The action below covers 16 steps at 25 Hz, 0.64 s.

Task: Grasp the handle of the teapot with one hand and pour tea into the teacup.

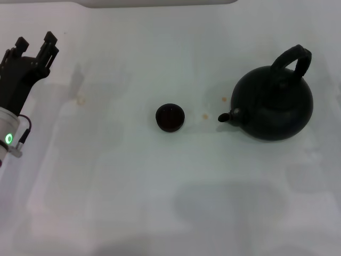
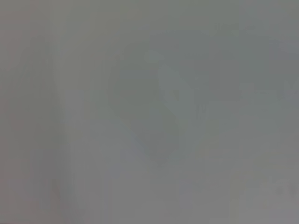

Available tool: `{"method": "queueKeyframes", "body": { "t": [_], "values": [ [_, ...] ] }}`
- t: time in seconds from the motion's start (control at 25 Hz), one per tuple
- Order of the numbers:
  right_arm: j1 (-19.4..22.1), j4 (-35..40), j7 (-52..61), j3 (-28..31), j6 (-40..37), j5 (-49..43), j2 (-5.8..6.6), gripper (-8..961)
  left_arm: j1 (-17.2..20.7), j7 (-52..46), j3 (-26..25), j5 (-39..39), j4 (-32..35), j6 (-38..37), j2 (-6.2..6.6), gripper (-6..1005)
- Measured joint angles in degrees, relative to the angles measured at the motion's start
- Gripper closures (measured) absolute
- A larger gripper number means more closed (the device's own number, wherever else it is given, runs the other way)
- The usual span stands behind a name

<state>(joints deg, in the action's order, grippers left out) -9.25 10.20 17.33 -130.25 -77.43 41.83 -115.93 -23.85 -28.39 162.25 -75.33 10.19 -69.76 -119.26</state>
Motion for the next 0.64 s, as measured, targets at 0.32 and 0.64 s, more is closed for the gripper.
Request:
{"method": "queueKeyframes", "body": {
  "t": [0.32,0.64],
  "values": [
    [-0.1,0.1,0.0,0.0,0.0,0.0,0.00,210,0.2,-0.2,0.0,0.0,0.0,-0.1,0.00,239],
    [-0.2,0.1,0.1,0.0,0.0,0.0,0.00,210,0.3,-0.3,0.0,-0.1,0.0,-0.2,0.00,239]
  ]
}}
